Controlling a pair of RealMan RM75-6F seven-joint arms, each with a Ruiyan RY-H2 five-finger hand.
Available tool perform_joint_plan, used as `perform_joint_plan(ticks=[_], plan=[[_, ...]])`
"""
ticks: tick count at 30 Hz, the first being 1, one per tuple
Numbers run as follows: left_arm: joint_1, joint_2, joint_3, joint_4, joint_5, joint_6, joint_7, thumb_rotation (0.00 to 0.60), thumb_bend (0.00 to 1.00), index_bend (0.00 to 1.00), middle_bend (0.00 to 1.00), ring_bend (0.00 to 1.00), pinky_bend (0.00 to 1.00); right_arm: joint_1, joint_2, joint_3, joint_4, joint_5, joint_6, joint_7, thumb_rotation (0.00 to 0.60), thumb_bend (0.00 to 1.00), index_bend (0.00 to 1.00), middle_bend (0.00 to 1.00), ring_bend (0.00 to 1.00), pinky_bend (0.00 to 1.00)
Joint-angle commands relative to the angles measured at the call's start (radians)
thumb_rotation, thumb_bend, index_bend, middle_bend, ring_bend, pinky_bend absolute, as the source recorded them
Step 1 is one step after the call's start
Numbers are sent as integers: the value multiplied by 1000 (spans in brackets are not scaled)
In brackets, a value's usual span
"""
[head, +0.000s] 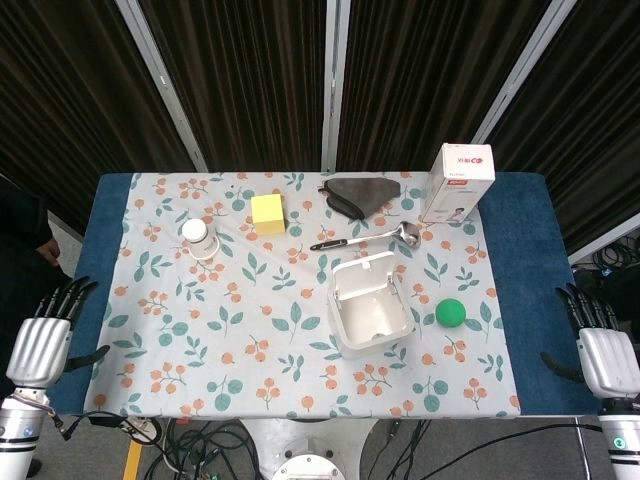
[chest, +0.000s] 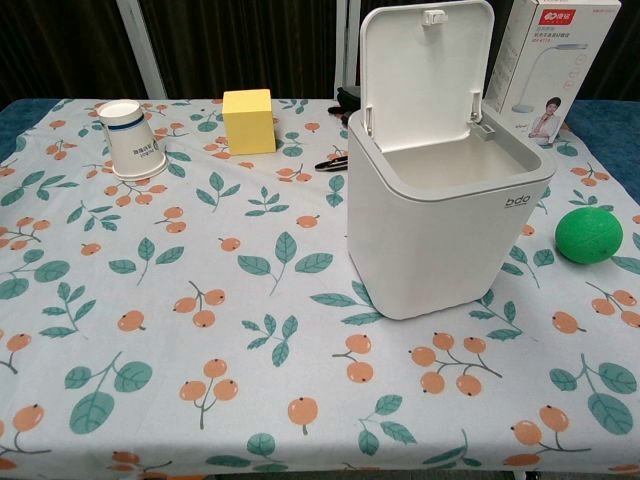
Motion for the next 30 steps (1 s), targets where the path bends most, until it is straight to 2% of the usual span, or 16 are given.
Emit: perform_joint_plan(ticks=[1, 10, 16, 24, 30], plan=[[2, -3, 2, 6, -5, -2, -3, 600, 91, 110, 87, 41, 133, 2, -3, -2, 6, 2, -6, -1, 600, 98, 0, 0, 0, 0], [-10, -19, 0, 26, 2, -14, -10, 600, 91, 110, 87, 41, 133, 20, -19, 0, 33, -3, -28, -10, 600, 116, 0, 0, 0, 14], [-11, -31, 4, 36, 9, -11, -10, 600, 91, 111, 88, 40, 133, 83, -54, 2, 49, 38, -147, -138, 600, 118, 0, 0, 0, 82], [-14, -24, 4, 37, 20, -6, -19, 600, 91, 113, 90, 41, 133, 208, -160, 30, 75, 90, -310, -272, 600, 131, 0, 0, 0, 197], [-11, -25, 7, 42, 17, -6, -23, 600, 91, 118, 94, 41, 134, 273, -225, 48, 98, 132, -375, -352, 600, 150, 0, 4, 0, 246]])
